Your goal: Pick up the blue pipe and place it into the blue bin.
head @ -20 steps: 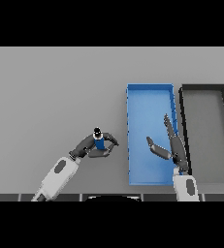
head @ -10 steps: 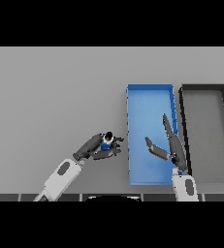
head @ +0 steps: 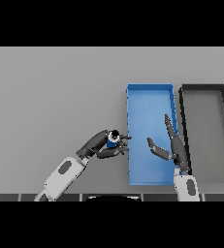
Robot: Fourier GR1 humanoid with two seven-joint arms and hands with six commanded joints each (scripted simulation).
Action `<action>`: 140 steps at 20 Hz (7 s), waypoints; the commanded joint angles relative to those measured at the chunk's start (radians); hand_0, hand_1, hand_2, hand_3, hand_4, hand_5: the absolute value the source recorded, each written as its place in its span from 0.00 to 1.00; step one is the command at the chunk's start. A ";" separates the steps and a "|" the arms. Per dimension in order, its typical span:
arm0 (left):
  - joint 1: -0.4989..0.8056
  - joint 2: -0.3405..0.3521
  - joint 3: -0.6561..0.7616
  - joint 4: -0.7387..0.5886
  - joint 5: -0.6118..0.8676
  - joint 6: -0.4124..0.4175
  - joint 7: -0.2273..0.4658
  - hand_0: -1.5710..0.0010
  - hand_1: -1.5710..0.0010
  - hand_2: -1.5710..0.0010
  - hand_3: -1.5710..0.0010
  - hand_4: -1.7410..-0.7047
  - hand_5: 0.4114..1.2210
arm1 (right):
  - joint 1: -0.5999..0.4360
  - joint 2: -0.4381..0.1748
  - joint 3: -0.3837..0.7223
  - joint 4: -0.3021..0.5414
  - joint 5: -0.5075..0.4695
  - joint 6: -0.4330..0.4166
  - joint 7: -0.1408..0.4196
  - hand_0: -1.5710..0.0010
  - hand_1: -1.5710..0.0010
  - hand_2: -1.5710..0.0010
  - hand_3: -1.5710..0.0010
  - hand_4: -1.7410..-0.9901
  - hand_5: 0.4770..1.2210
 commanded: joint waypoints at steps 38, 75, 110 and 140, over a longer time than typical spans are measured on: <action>-0.025 0.016 -0.001 -0.017 -0.003 -0.061 0.035 0.00 0.00 0.00 0.06 0.00 1.00 | -0.569 -0.073 0.254 -0.124 -0.516 0.465 0.465 0.97 0.95 0.93 0.97 0.66 0.04; -0.030 0.050 0.018 0.012 -0.162 -0.117 0.101 0.99 0.99 0.99 0.99 0.81 0.19 | -0.590 0.093 0.234 -0.081 -0.508 0.559 0.444 0.00 0.00 0.00 0.00 0.34 1.00; -0.003 0.061 0.022 -0.001 -0.145 -0.129 0.139 1.00 1.00 1.00 1.00 0.83 0.06 | -0.716 -0.335 0.002 0.354 -0.847 -0.043 0.680 0.00 0.00 0.00 0.00 0.00 0.87; 0.005 0.053 0.025 0.004 -0.129 -0.134 0.148 1.00 1.00 1.00 1.00 0.79 0.07 | -0.808 -0.645 0.743 0.525 -1.085 -0.145 0.606 0.99 0.99 0.99 1.00 0.82 0.26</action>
